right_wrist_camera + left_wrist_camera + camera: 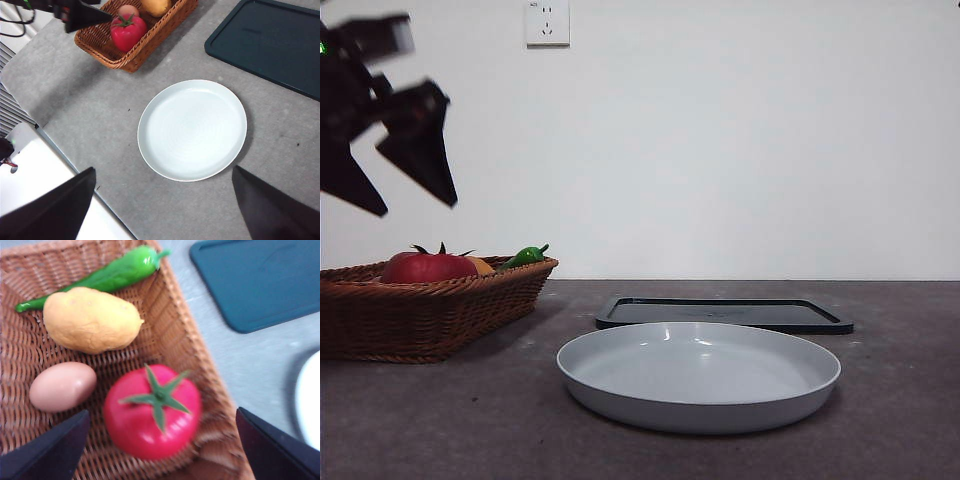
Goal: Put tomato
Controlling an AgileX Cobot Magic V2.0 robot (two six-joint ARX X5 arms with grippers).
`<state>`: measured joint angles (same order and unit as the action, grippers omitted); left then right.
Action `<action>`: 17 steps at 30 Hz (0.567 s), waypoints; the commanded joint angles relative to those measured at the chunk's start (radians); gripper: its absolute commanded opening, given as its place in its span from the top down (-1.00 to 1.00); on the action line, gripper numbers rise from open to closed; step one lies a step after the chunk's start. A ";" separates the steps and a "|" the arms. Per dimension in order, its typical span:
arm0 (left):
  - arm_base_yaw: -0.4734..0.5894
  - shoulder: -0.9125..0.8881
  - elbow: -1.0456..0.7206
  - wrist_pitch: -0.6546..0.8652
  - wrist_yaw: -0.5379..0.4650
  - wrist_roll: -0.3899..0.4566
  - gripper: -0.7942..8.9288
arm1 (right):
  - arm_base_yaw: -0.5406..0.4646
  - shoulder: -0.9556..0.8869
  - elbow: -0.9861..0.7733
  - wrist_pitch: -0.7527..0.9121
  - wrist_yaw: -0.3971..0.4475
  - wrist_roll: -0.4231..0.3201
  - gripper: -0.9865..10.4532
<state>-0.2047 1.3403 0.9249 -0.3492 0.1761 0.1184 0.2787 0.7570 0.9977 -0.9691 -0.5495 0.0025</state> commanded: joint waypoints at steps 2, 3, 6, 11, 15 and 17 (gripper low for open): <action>-0.006 0.074 0.018 0.045 -0.021 0.031 -0.13 | 0.004 0.006 0.019 0.002 0.000 -0.010 0.07; -0.006 0.091 0.018 0.056 -0.021 0.031 -0.13 | 0.004 0.006 0.019 0.002 0.000 -0.010 0.07; -0.006 0.132 0.018 0.085 -0.021 0.031 -0.13 | 0.004 0.006 0.019 0.002 0.000 -0.010 0.07; -0.006 0.188 0.018 0.117 -0.021 0.031 -0.13 | 0.004 0.006 0.019 0.002 0.000 -0.002 0.07; -0.006 0.226 0.018 0.119 -0.021 0.031 -0.13 | 0.004 0.007 0.019 0.002 0.000 -0.002 0.07; -0.006 0.239 0.018 0.115 -0.021 0.030 -0.13 | 0.004 0.007 0.019 0.002 0.000 -0.002 0.07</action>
<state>-0.2077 1.5528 0.9295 -0.2333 0.1593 0.1406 0.2787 0.7570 0.9977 -0.9691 -0.5495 0.0032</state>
